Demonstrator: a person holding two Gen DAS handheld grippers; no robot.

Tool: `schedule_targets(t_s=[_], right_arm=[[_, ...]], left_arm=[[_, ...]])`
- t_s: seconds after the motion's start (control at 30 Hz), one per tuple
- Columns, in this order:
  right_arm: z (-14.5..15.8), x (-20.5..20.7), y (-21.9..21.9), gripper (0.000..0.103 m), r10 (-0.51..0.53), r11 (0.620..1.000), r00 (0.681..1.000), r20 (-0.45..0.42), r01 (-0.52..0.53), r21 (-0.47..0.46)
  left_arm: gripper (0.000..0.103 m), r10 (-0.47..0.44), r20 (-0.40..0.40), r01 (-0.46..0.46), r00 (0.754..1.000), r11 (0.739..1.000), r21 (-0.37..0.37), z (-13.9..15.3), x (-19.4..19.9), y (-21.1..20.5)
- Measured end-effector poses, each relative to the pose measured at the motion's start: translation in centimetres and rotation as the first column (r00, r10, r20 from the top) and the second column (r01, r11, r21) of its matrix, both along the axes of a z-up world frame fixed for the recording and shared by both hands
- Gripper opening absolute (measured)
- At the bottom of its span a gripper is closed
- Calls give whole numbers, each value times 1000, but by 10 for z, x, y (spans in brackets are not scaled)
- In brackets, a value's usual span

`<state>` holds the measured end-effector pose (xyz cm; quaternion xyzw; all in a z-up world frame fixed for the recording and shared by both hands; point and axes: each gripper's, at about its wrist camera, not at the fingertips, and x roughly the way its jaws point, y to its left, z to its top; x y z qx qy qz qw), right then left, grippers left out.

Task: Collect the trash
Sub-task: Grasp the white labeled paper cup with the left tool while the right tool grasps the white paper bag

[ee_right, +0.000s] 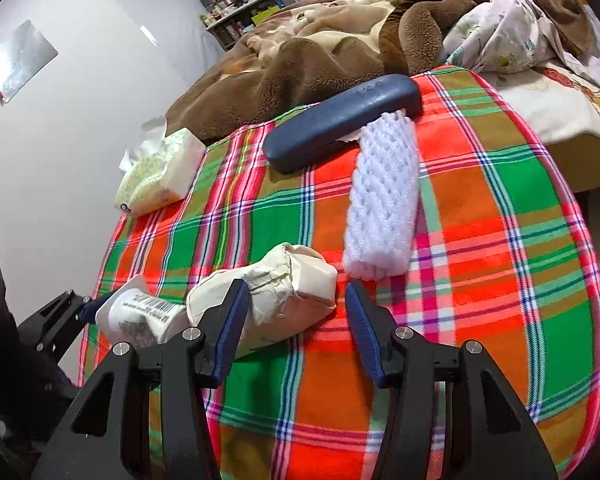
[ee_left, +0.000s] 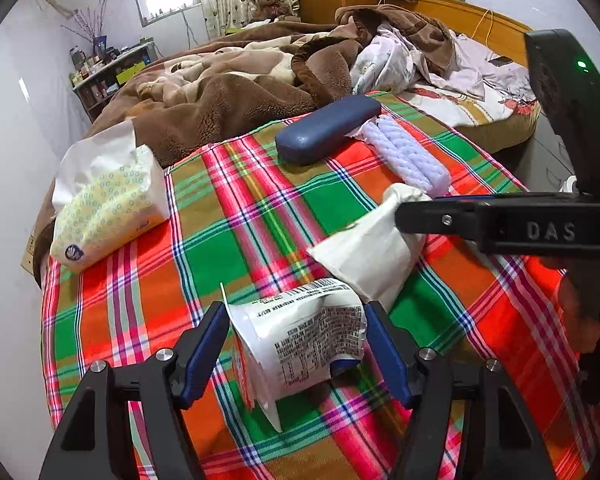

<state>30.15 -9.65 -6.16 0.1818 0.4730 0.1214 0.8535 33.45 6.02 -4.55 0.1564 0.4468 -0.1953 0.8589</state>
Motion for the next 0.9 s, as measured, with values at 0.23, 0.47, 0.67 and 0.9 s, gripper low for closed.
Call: schedule_targets(t_s=[0.23,0.47,0.67,0.9], right_arm=[[0,10,10,52,-26,1000,1000,-6,26,3],[-8,22,25,63,-30,999,999,-39,29,-17],[-11,20,24,40,-31,997,998,-48,35,67],[-10,16,18,32,-40,996,999,-34,43,79]], left_arm=[[69,13,-15,-13,1000,1000,-7,-2,-17,13],[69,0,-35,-3,999,995,-99,8,-44,26],[69,37,38,-35,999,998,-42,24,-47,31],[69,-19,101,21,995,1000,-15,37,-57,16]])
